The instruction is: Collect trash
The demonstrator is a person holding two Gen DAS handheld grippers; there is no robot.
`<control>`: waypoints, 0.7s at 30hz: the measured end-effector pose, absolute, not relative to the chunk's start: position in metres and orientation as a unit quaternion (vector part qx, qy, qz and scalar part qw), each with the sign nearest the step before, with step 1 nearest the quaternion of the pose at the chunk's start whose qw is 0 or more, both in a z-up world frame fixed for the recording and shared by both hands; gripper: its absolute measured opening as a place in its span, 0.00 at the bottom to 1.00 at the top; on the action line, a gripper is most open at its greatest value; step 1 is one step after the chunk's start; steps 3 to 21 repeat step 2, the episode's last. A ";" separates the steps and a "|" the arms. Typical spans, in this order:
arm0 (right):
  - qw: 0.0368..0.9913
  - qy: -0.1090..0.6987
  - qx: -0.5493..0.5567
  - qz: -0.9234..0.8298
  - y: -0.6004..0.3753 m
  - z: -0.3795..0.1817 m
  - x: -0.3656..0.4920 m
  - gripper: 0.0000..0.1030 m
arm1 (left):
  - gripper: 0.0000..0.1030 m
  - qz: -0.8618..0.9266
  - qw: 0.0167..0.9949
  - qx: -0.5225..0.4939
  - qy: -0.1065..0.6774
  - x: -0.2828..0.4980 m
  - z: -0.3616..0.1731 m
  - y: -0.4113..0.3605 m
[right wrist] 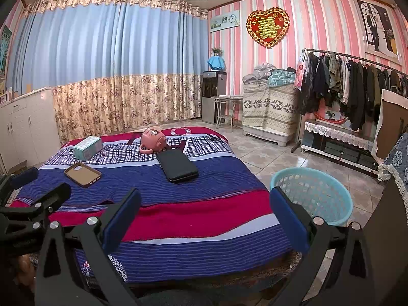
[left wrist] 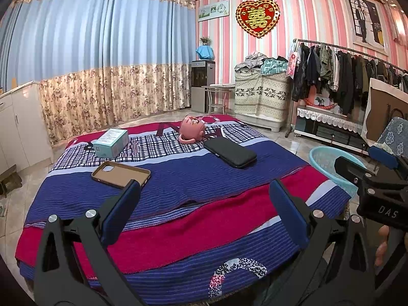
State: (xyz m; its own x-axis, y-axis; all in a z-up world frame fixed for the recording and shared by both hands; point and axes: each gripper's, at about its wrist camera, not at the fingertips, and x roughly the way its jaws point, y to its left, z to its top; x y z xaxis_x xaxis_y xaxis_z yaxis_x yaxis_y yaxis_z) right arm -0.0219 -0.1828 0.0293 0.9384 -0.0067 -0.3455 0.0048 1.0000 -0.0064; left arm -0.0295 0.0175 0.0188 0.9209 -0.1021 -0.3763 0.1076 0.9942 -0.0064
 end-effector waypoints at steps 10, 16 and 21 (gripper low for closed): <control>0.984 0.175 -0.003 -0.003 -0.183 0.029 -0.022 0.96 | 0.95 -0.054 0.980 0.007 0.192 -0.029 0.020 0.018; 0.984 0.175 -0.003 -0.003 -0.183 0.029 -0.022 0.96 | 0.95 -0.054 0.980 0.007 0.192 -0.029 0.020 0.018; 0.984 0.175 -0.003 -0.003 -0.183 0.029 -0.022 0.96 | 0.95 -0.054 0.980 0.007 0.192 -0.029 0.020 0.018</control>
